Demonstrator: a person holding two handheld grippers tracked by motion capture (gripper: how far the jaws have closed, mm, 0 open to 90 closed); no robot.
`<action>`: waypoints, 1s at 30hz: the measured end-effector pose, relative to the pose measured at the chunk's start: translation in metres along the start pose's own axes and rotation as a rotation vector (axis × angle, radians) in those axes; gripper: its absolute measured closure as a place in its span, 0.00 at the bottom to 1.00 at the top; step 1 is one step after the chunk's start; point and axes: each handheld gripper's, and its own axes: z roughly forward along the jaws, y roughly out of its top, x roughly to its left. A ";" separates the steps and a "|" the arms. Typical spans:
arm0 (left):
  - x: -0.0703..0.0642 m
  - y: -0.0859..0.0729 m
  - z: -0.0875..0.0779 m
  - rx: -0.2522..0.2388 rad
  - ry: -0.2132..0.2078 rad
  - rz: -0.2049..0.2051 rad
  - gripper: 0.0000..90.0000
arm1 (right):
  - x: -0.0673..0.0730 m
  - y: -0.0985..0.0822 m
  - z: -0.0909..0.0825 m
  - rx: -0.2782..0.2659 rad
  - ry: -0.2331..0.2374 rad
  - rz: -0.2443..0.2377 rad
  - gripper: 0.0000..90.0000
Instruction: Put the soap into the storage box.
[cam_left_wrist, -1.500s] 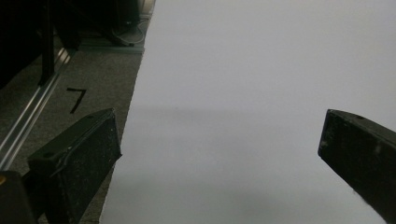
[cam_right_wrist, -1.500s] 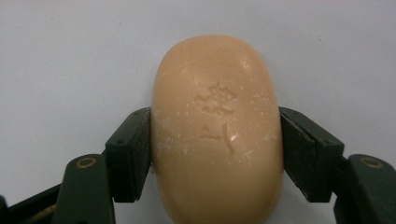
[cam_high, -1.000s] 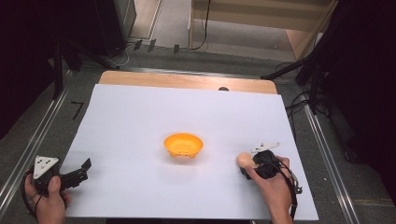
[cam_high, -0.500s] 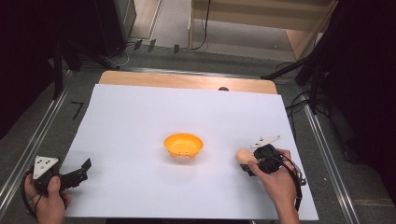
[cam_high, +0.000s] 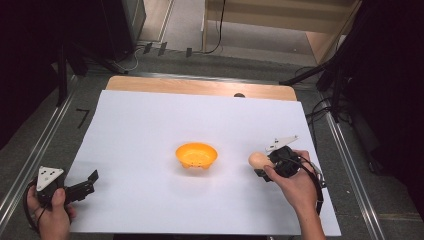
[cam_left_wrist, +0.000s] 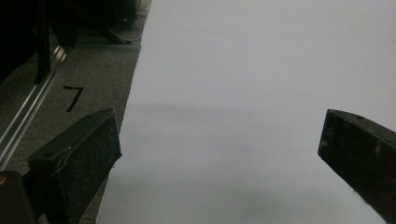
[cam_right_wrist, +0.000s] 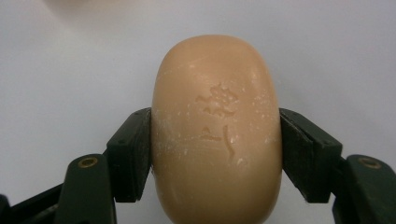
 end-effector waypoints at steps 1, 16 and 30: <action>0.000 0.000 0.000 -0.001 -0.001 0.000 0.00 | 0.000 0.002 0.000 -0.001 0.001 -0.009 0.37; -0.001 0.000 0.000 0.001 0.002 0.010 0.00 | 0.011 0.044 0.005 -0.021 0.050 -0.121 0.37; -0.001 0.000 0.000 -0.007 -0.007 0.006 0.00 | 0.026 0.077 0.011 -0.035 0.099 -0.215 0.37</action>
